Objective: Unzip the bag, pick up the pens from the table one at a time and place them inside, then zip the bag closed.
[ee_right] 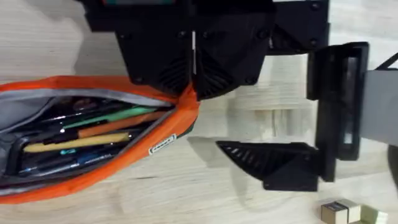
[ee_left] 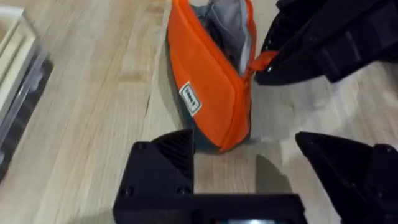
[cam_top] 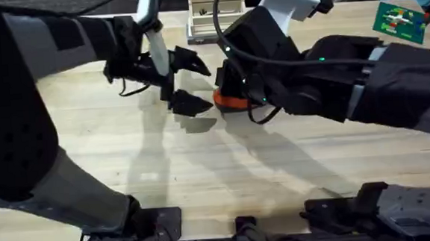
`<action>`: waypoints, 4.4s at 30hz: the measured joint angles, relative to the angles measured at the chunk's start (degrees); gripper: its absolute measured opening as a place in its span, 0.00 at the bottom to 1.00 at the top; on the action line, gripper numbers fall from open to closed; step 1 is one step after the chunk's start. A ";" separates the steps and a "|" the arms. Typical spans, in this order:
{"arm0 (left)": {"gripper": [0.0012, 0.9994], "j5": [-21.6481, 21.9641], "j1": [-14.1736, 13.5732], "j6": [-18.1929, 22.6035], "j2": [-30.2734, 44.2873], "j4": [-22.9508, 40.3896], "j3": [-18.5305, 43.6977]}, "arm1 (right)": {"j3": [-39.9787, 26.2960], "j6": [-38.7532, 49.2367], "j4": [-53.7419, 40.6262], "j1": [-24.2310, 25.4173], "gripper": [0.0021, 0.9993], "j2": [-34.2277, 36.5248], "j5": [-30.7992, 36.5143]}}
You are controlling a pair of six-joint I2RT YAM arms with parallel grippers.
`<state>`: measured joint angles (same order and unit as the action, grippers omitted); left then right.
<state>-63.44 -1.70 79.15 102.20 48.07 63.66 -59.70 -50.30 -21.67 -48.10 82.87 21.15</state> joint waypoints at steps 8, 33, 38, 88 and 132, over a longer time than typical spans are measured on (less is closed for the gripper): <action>0.99 0.01 -4.45 -0.18 0.14 -4.56 0.00 | 0.02 0.00 0.00 0.00 0.03 0.01 0.00; 0.05 3.54 -7.95 -8.46 2.53 -13.20 0.00 | 0.02 0.00 0.02 0.00 0.03 0.00 -1.07; 0.05 3.54 -8.03 -8.50 2.53 -13.20 0.00 | 0.02 0.00 0.02 0.16 0.03 0.00 -1.09; 0.04 3.58 -9.37 -8.52 2.53 -14.21 0.04 | 0.20 11.39 -9.31 39.79 0.03 0.05 -14.02; 0.04 4.33 -8.76 -8.55 2.53 -13.64 0.11 | -0.33 25.11 -22.37 46.36 1.00 -18.44 -16.50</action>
<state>-59.11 -10.46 70.61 104.73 34.44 63.77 -60.03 -25.19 -44.05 -1.74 64.43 4.64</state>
